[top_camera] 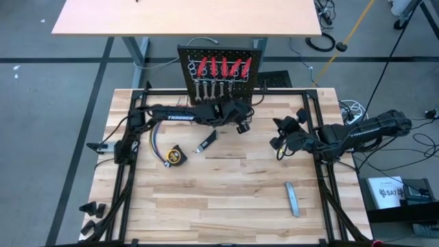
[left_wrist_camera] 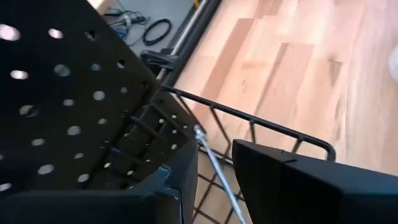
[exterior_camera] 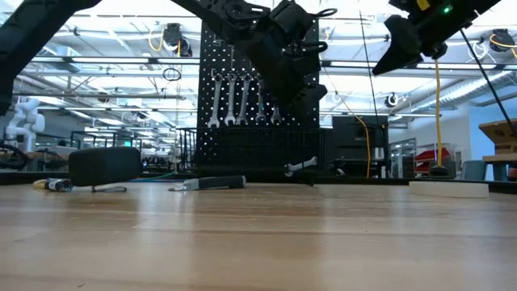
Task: Hang tools onto peg board
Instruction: Hang the wrench on the peg board
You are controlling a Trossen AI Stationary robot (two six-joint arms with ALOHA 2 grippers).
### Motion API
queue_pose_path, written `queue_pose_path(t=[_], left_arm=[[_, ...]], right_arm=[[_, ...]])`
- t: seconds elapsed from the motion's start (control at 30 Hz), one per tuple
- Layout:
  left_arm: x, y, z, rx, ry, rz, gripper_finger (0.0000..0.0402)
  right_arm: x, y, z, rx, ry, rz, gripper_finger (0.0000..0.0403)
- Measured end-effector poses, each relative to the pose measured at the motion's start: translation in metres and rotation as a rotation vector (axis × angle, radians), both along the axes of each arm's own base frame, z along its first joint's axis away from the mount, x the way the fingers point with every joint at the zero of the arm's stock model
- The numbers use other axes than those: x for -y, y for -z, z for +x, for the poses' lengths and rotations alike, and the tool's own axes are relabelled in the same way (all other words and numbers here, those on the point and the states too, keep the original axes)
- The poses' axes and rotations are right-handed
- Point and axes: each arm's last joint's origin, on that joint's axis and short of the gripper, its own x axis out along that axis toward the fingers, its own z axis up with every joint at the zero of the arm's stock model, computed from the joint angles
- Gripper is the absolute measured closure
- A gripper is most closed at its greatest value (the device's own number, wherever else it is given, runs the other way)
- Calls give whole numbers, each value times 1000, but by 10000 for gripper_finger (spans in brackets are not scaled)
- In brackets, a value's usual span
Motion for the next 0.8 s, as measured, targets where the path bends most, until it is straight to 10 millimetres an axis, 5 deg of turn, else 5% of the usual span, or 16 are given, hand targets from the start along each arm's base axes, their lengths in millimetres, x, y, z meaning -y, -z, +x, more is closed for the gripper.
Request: queue_pose_path(t=[0.5, 0.8], left_arm=[[-21, 2, -4, 22, 50, -83, 295], [-27, 29, 5, -1, 27, -75, 295]], right_arm=[[11, 4, 4, 8, 37, 73, 403], [15, 9, 10, -28, 41, 81, 403]])
